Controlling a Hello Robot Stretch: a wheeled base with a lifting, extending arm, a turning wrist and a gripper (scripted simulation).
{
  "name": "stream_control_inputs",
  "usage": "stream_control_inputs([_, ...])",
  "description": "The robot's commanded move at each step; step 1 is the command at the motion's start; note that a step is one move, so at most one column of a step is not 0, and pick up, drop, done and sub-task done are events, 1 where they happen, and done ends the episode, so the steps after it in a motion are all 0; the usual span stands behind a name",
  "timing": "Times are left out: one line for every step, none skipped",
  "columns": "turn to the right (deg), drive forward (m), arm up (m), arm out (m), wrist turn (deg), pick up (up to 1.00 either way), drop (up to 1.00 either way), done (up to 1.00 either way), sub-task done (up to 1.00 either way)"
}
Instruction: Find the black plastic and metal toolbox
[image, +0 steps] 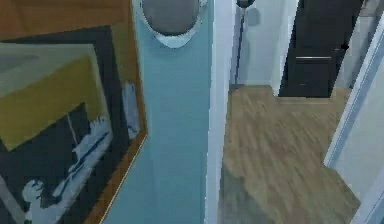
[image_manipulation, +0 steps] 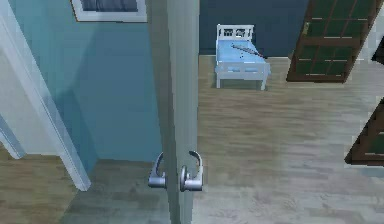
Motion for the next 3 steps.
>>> stream_control_inputs([30.0,0.00,0.00,0.00,0.0,0.00,0.00,0.00,0.00])
stream_control_inputs([0.0,0.65,0.00,0.00,0.0,0.00,0.00,0.00,0.00])
stream_control_inputs([-6.0,0.00,0.00,0.00,0.0,0.00,0.00,0.00,0.00])
